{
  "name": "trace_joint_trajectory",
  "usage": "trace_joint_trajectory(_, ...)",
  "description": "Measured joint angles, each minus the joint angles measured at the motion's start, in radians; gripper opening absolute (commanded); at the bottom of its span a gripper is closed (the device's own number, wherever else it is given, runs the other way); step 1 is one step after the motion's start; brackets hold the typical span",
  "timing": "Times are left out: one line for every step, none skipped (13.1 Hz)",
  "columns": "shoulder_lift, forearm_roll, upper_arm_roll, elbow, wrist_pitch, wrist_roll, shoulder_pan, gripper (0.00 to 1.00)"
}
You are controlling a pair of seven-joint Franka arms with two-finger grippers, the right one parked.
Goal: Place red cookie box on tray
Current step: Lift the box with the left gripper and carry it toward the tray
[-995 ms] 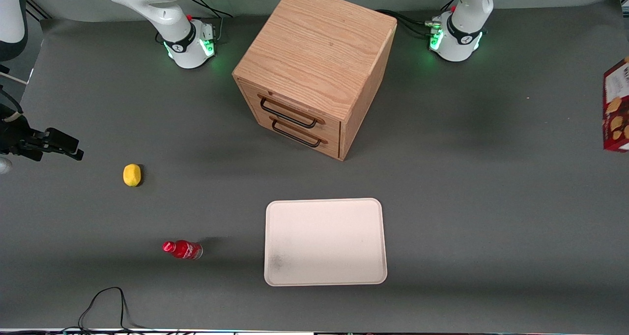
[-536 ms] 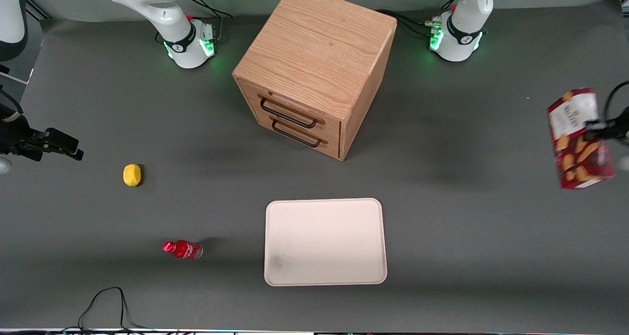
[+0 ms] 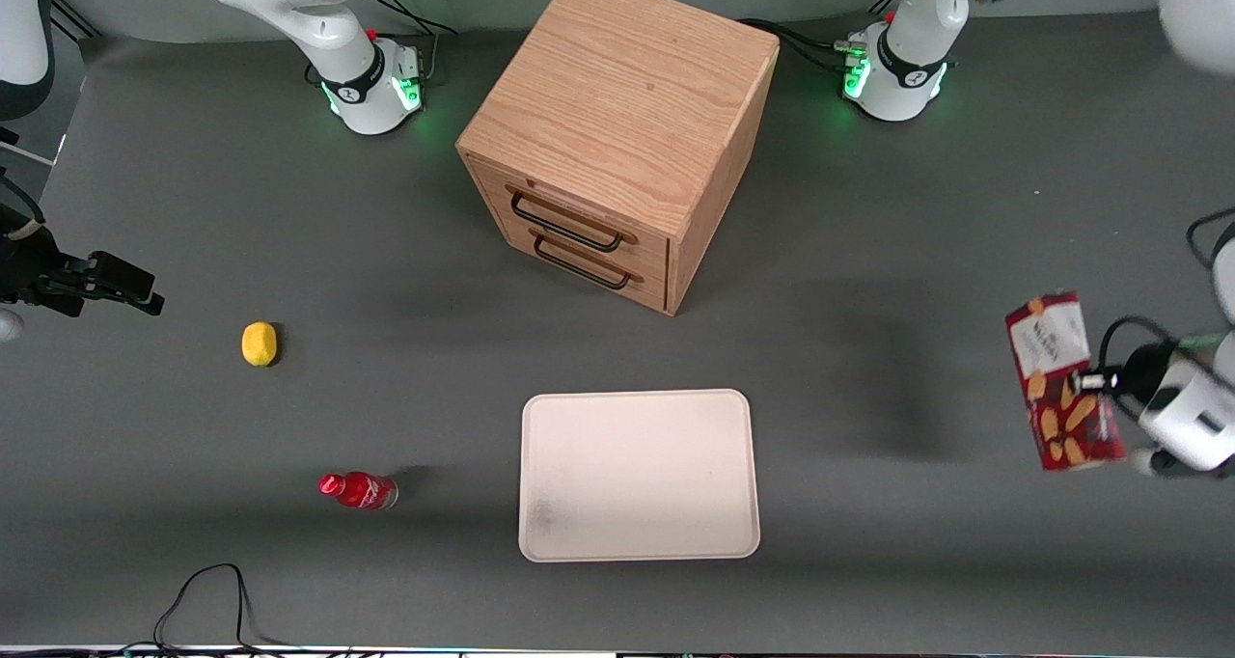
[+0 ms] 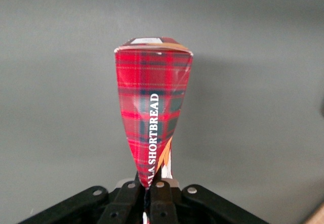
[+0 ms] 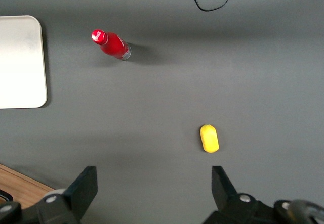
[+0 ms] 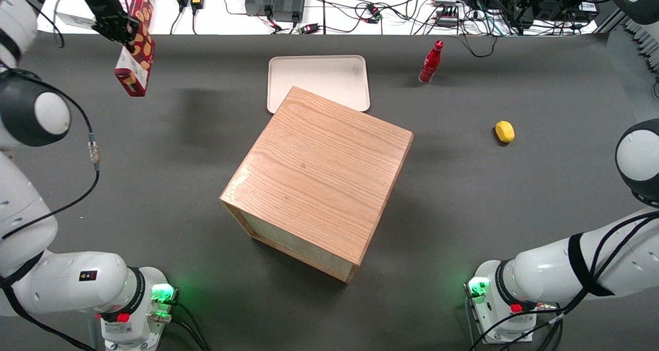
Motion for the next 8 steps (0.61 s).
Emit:
trace_joint_trajectory(0.035, -0.001, 0.0, 0.01, 0.03, -0.001, 0.0, 0.0)
trace_joint_trajectory(0.06, -0.002, -0.001, 0.015, 0.054, -0.004, -0.001, 0.0)
trace_joint_trajectory(0.078, -0.004, -0.001, 0.021, 0.072, -0.006, -0.001, 0.0)
trace_joint_trajectory(0.088, -0.006, -0.002, 0.023, 0.086, -0.008, -0.002, 0.0)
trace_joint_trajectory(0.096, -0.011, -0.002, 0.023, 0.095, -0.009, -0.003, 0.0)
trace_joint_trajectory(0.102, -0.013, -0.003, 0.023, 0.11, -0.01, -0.004, 0.0)
trace_joint_trajectory(0.109, -0.014, -0.003, 0.021, 0.127, -0.013, -0.006, 0.0)
trace_joint_trajectory(0.117, -0.016, -0.005, 0.02, 0.137, -0.029, -0.012, 0.0)
